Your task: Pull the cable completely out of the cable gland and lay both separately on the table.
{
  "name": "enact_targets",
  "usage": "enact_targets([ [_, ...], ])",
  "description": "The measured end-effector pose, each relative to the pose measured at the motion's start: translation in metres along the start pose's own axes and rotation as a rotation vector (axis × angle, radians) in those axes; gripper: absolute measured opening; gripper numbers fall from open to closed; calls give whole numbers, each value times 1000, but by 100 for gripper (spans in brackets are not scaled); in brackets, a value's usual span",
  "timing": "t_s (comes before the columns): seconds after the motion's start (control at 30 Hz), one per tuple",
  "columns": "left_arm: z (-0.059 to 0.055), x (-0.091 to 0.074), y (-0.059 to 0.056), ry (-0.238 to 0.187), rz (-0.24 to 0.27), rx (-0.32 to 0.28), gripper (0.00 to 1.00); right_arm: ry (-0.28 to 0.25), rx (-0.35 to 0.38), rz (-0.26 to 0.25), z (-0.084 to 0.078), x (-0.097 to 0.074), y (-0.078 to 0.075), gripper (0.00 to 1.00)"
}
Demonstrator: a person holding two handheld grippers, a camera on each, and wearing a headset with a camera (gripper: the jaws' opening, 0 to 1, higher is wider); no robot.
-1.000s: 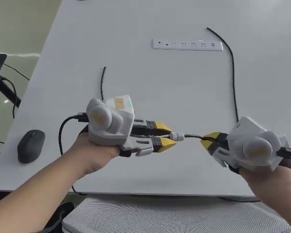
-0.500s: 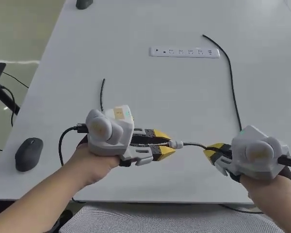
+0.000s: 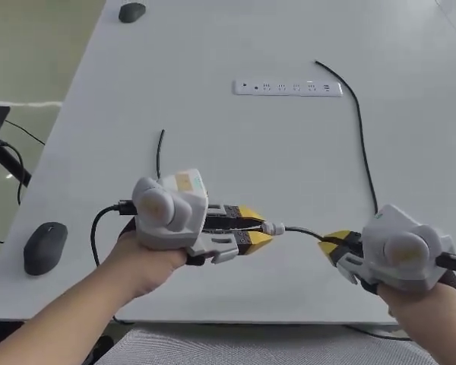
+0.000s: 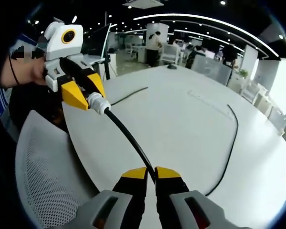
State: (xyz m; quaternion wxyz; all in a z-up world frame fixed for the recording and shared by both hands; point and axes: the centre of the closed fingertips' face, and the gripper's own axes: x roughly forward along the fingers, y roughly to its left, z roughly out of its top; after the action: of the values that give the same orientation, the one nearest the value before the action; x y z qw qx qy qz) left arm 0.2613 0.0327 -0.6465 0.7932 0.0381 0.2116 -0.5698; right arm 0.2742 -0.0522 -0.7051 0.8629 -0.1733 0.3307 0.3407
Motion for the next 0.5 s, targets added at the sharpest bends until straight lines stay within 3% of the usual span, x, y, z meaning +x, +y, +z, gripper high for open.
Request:
enact_targets([
  [0.07, 0, 0, 0, -2, -1, -5, 15, -11, -27, -18, 5, -3, -2, 3],
  [0.2, -1, 0, -1, 1, 1, -7, 15, -42, -167, -30, 27, -9, 6, 18],
  [0.37, -2, 1, -2, 1, -1, -16, 15, -61, -363, -4, 48, -7, 32, 14],
  [0.5, -1, 2, -2, -1, -2, -17, 15, -67, -416, 0, 56, -3, 44, 10],
])
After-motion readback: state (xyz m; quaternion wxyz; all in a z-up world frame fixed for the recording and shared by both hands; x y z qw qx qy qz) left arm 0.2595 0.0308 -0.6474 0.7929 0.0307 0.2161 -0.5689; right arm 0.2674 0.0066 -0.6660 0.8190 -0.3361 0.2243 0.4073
